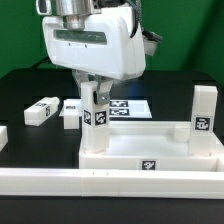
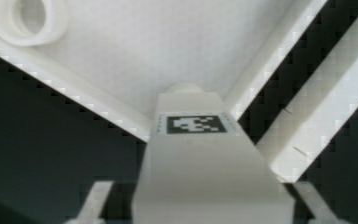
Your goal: Assemble desk
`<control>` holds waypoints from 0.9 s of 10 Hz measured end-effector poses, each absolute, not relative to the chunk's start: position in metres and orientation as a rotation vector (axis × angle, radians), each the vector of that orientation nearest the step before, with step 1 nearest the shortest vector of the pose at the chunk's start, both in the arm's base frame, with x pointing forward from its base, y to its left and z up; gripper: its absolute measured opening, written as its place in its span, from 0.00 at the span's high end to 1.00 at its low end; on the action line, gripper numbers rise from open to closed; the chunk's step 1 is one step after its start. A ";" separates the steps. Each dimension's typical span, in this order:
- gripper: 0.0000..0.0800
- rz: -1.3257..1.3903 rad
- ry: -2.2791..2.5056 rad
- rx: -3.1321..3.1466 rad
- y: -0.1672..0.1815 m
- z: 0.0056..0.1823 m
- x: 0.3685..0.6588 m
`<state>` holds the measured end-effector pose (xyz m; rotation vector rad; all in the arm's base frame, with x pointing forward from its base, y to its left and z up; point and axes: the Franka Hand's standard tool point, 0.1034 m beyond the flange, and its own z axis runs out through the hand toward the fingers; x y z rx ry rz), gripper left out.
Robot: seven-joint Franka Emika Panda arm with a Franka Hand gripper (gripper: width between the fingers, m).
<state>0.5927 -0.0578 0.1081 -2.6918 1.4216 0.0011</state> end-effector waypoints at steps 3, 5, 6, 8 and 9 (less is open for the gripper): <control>0.38 -0.011 1.204 -2.798 -0.059 0.108 0.593; 0.20 -0.027 0.910 -2.910 -0.057 0.108 0.593; 0.19 -0.032 0.778 -2.953 -0.056 0.108 0.593; 0.19 -0.046 0.442 -3.029 -0.056 0.108 0.593; 0.19 -0.050 0.322 -3.048 -0.057 0.108 0.593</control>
Offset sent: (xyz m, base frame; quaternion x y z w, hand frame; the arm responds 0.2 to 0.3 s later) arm 0.0003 0.0008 0.0021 0.0001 -0.0018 -0.2082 0.9781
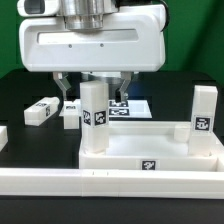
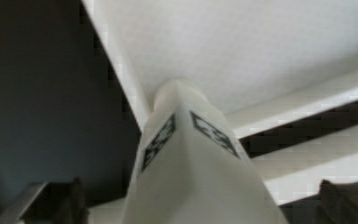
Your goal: Assemble desk
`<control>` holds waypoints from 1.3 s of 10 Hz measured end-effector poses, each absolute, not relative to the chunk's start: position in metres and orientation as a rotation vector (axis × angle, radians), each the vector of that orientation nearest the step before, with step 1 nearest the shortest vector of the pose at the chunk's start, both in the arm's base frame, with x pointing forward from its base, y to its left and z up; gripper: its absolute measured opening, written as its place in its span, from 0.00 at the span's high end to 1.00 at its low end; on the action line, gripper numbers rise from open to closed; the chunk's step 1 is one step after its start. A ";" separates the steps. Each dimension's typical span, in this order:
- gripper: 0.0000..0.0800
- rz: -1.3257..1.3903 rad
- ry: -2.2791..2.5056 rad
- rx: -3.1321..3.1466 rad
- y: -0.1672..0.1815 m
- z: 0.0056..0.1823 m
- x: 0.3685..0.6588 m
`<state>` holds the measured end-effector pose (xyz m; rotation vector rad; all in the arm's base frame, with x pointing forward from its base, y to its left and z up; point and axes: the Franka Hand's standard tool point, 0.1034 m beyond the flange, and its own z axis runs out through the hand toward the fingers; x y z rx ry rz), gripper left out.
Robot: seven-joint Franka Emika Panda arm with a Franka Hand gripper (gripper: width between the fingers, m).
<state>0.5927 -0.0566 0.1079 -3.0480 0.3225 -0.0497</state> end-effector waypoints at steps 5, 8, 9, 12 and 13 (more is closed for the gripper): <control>0.19 -0.071 -0.315 -3.092 -0.054 0.109 0.595; 0.19 -0.075 -0.639 -3.049 -0.057 0.108 0.594; 0.19 -0.073 -0.659 -3.045 -0.060 0.107 0.593; 0.51 -0.072 -0.653 -3.046 -0.060 0.107 0.593; 0.64 -0.072 -0.636 -3.049 -0.060 0.107 0.593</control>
Offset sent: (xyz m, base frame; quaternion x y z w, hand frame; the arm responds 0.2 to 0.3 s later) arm 0.0010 0.0043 0.0038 -0.0278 0.0046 -0.1723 0.9846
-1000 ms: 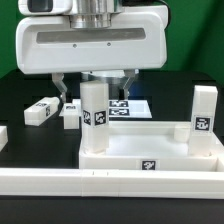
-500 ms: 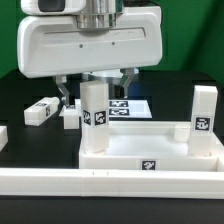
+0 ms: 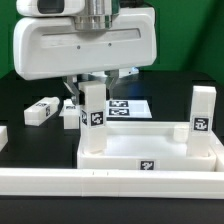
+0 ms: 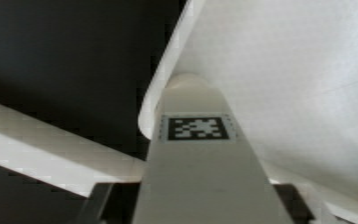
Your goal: Assemble desk
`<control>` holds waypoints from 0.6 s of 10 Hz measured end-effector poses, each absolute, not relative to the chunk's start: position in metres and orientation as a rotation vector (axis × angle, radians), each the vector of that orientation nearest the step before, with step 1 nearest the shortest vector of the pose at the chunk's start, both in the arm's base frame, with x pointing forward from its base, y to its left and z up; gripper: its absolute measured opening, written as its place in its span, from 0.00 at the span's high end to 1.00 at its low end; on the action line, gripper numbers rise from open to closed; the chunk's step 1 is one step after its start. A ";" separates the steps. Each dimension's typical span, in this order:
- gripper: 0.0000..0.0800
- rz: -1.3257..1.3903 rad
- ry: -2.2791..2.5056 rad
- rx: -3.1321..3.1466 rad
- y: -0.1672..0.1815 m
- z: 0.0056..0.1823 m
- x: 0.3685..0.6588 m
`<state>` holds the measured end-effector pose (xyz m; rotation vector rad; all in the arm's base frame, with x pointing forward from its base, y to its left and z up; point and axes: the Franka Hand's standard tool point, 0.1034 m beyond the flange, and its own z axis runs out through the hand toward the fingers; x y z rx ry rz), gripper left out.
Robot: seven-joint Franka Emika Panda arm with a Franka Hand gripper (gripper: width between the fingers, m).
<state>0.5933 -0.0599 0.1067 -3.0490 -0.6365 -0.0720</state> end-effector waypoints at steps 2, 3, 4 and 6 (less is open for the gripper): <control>0.64 -0.071 -0.595 -3.056 -0.060 0.107 0.593; 0.64 -0.066 -0.492 -3.065 -0.060 0.106 0.593; 0.64 -0.054 -0.331 -3.070 -0.063 0.106 0.592; 0.64 -0.042 0.077 -3.080 -0.062 0.106 0.591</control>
Offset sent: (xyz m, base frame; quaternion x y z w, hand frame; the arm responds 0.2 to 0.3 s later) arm -0.0002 -0.0045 -0.0035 0.0654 -0.0190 0.2135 0.9746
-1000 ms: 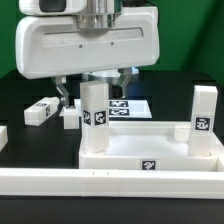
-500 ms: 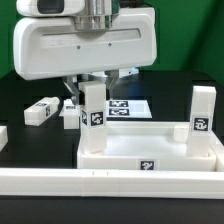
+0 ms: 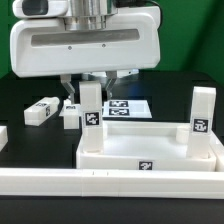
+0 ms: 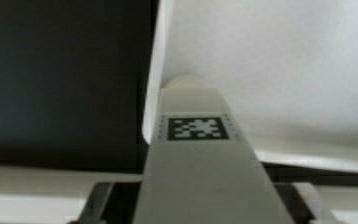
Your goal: Assemble desk
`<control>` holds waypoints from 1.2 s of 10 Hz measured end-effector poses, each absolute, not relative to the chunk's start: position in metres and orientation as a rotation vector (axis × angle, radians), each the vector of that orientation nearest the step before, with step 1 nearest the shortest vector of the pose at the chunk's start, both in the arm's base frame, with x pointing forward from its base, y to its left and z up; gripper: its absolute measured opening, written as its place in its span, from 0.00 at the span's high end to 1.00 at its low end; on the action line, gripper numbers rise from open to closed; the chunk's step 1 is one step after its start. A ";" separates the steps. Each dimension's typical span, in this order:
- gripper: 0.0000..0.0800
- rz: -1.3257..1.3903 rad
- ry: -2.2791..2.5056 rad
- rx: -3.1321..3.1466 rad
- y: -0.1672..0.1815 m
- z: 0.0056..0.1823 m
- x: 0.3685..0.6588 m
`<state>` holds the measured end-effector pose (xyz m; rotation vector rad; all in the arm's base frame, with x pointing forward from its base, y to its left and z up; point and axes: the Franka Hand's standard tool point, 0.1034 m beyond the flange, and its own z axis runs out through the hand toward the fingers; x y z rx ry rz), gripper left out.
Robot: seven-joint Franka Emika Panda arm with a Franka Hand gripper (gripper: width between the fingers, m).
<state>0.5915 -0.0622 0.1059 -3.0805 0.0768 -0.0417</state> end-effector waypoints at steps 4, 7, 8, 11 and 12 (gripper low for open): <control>0.64 -0.023 0.767 -2.962 -0.061 0.105 0.592; 0.64 -0.003 1.201 -2.814 -0.055 0.104 0.593; 0.64 -0.001 1.262 -2.786 -0.055 0.104 0.593; 0.29 -0.003 1.204 -2.811 -0.055 0.104 0.593; 0.29 -0.003 1.182 -2.822 -0.054 0.105 0.593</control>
Offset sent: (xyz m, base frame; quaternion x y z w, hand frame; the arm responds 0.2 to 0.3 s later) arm -0.0078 0.0058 -0.0144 -0.0118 -0.0302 0.2894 0.9567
